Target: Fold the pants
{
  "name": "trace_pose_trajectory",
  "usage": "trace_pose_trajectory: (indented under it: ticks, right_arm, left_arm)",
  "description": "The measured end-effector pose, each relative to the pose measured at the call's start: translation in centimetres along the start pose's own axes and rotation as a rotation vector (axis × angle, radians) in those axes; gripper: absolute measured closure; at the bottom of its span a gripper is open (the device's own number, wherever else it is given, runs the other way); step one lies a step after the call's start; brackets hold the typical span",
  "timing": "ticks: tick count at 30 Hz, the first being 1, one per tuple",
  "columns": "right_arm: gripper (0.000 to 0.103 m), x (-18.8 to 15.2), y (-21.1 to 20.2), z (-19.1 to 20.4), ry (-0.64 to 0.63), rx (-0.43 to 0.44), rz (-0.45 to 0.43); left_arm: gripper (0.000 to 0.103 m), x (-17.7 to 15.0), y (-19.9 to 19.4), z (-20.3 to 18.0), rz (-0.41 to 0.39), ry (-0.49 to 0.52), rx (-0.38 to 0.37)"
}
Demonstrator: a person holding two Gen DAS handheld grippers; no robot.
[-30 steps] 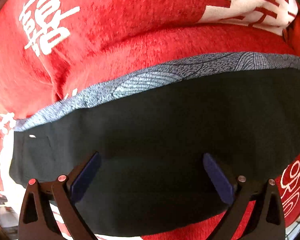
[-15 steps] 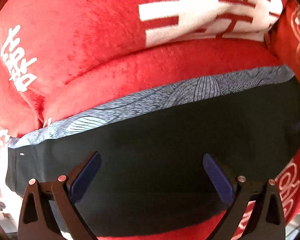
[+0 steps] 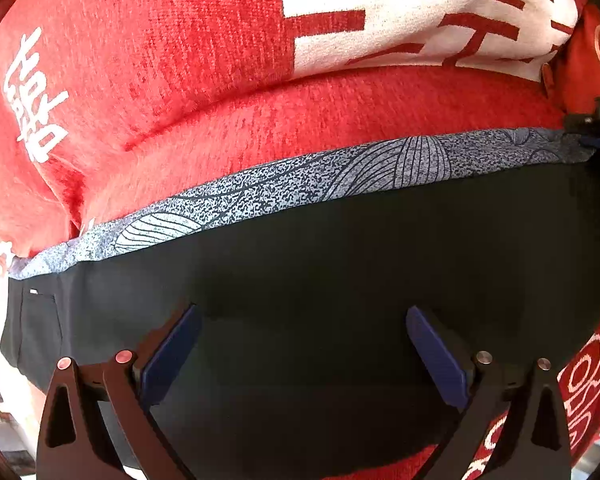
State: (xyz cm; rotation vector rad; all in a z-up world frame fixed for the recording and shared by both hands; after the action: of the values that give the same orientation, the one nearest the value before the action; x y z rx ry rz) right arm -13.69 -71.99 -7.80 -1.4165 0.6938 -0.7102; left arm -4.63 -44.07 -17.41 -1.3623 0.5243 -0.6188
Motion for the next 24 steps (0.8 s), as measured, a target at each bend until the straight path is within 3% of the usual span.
trace_pose_trajectory:
  ticks: [7,14,24]
  right_arm:
    - [0.063,-6.7,-3.5,-0.1,0.041,0.235,0.035]
    - [0.062,-15.1,-2.2,-3.5,0.314,0.503,0.095]
    - [0.062,-15.5,-0.3,-6.4,0.468,0.659,0.017]
  left_arm:
    - [0.0,0.6,1.1,0.8,0.018,-0.007,-0.019]
    - [0.0,0.7,1.3,0.9,0.018,-0.004,-0.027]
    - [0.0,0.8,1.5,1.3,0.019,-0.019,-0.026]
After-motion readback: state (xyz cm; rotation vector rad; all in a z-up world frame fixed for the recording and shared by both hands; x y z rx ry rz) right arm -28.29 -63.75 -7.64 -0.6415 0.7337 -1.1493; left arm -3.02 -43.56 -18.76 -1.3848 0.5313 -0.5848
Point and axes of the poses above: each gripper's, at about its wrist camera, not at the fingertips, and y roughly the way its jaws point, z to its left, x to its top, the point moved 3 cm from there along y, roughly the way its jaws point, and after that the axes turned 14 degrees about z, right-handed, at the moved point
